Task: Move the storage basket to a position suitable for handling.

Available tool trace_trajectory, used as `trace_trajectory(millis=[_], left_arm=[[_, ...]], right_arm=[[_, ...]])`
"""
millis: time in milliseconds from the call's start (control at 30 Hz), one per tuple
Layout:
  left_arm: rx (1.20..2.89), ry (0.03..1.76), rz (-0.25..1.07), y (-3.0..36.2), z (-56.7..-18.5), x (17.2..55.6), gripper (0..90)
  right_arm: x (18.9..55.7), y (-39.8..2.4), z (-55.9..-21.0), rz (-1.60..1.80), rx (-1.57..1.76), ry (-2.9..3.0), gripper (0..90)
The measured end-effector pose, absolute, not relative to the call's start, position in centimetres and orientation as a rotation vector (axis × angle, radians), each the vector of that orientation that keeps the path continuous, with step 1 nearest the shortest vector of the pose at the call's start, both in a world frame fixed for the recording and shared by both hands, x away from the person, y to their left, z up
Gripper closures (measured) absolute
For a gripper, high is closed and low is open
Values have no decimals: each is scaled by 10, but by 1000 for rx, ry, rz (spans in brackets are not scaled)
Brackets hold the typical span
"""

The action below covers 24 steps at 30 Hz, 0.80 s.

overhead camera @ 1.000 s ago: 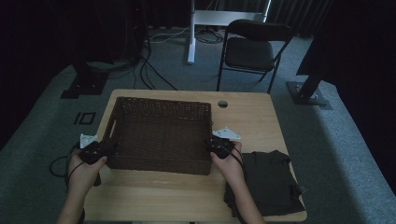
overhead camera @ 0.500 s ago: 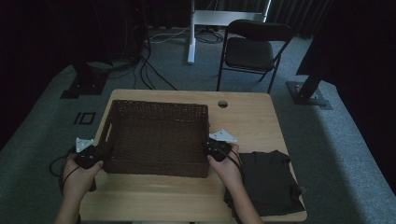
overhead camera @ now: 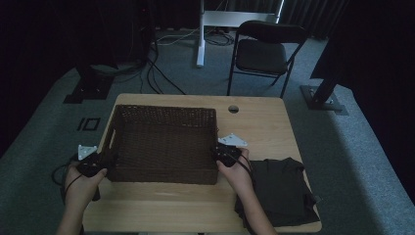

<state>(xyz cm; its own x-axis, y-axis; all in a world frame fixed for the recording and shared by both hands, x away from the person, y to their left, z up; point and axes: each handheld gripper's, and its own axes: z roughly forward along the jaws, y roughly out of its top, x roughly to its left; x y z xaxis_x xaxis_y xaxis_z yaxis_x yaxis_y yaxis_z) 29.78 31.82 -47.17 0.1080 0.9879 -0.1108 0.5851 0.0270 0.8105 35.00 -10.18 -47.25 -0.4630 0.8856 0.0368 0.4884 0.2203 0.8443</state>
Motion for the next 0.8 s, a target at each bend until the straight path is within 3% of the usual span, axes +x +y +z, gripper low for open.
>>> trace_trajectory(millis=[33, 100, 233, 333, 400, 500, 633, 700, 800], left_arm=[[1659, 1561, 687, 318, -471, 297, 518], [1660, 1560, 686, 319, -471, 296, 618], [1704, 1521, 702, 319, -473, 295, 590], [1715, 1512, 678, 319, -473, 297, 528], [1712, 1509, 651, 320, -473, 298, 454], [1725, 1500, 661, 323, -474, 300, 353], [1780, 1440, 680, 325, -470, 299, 288], [1793, 1421, 658, 325, -469, 299, 197], [1798, 1372, 659, 327, -459, 295, 194]], right_arm=[[349, -103, -472, 1142, 1259, 2047, 661], [349, -105, -471, 1135, 1256, 2050, 660], [348, -109, -472, 1153, 1270, 2048, 658], [349, -110, -471, 1160, 1266, 2051, 606], [351, -113, -471, 1182, 1231, 2038, 451], [352, -120, -467, 1257, 1242, 2009, 340], [350, -118, -459, 1227, 1154, 2049, 280], [350, -117, -457, 1238, 1159, 2059, 268], [346, -112, -456, 1285, 1198, 2075, 195]])
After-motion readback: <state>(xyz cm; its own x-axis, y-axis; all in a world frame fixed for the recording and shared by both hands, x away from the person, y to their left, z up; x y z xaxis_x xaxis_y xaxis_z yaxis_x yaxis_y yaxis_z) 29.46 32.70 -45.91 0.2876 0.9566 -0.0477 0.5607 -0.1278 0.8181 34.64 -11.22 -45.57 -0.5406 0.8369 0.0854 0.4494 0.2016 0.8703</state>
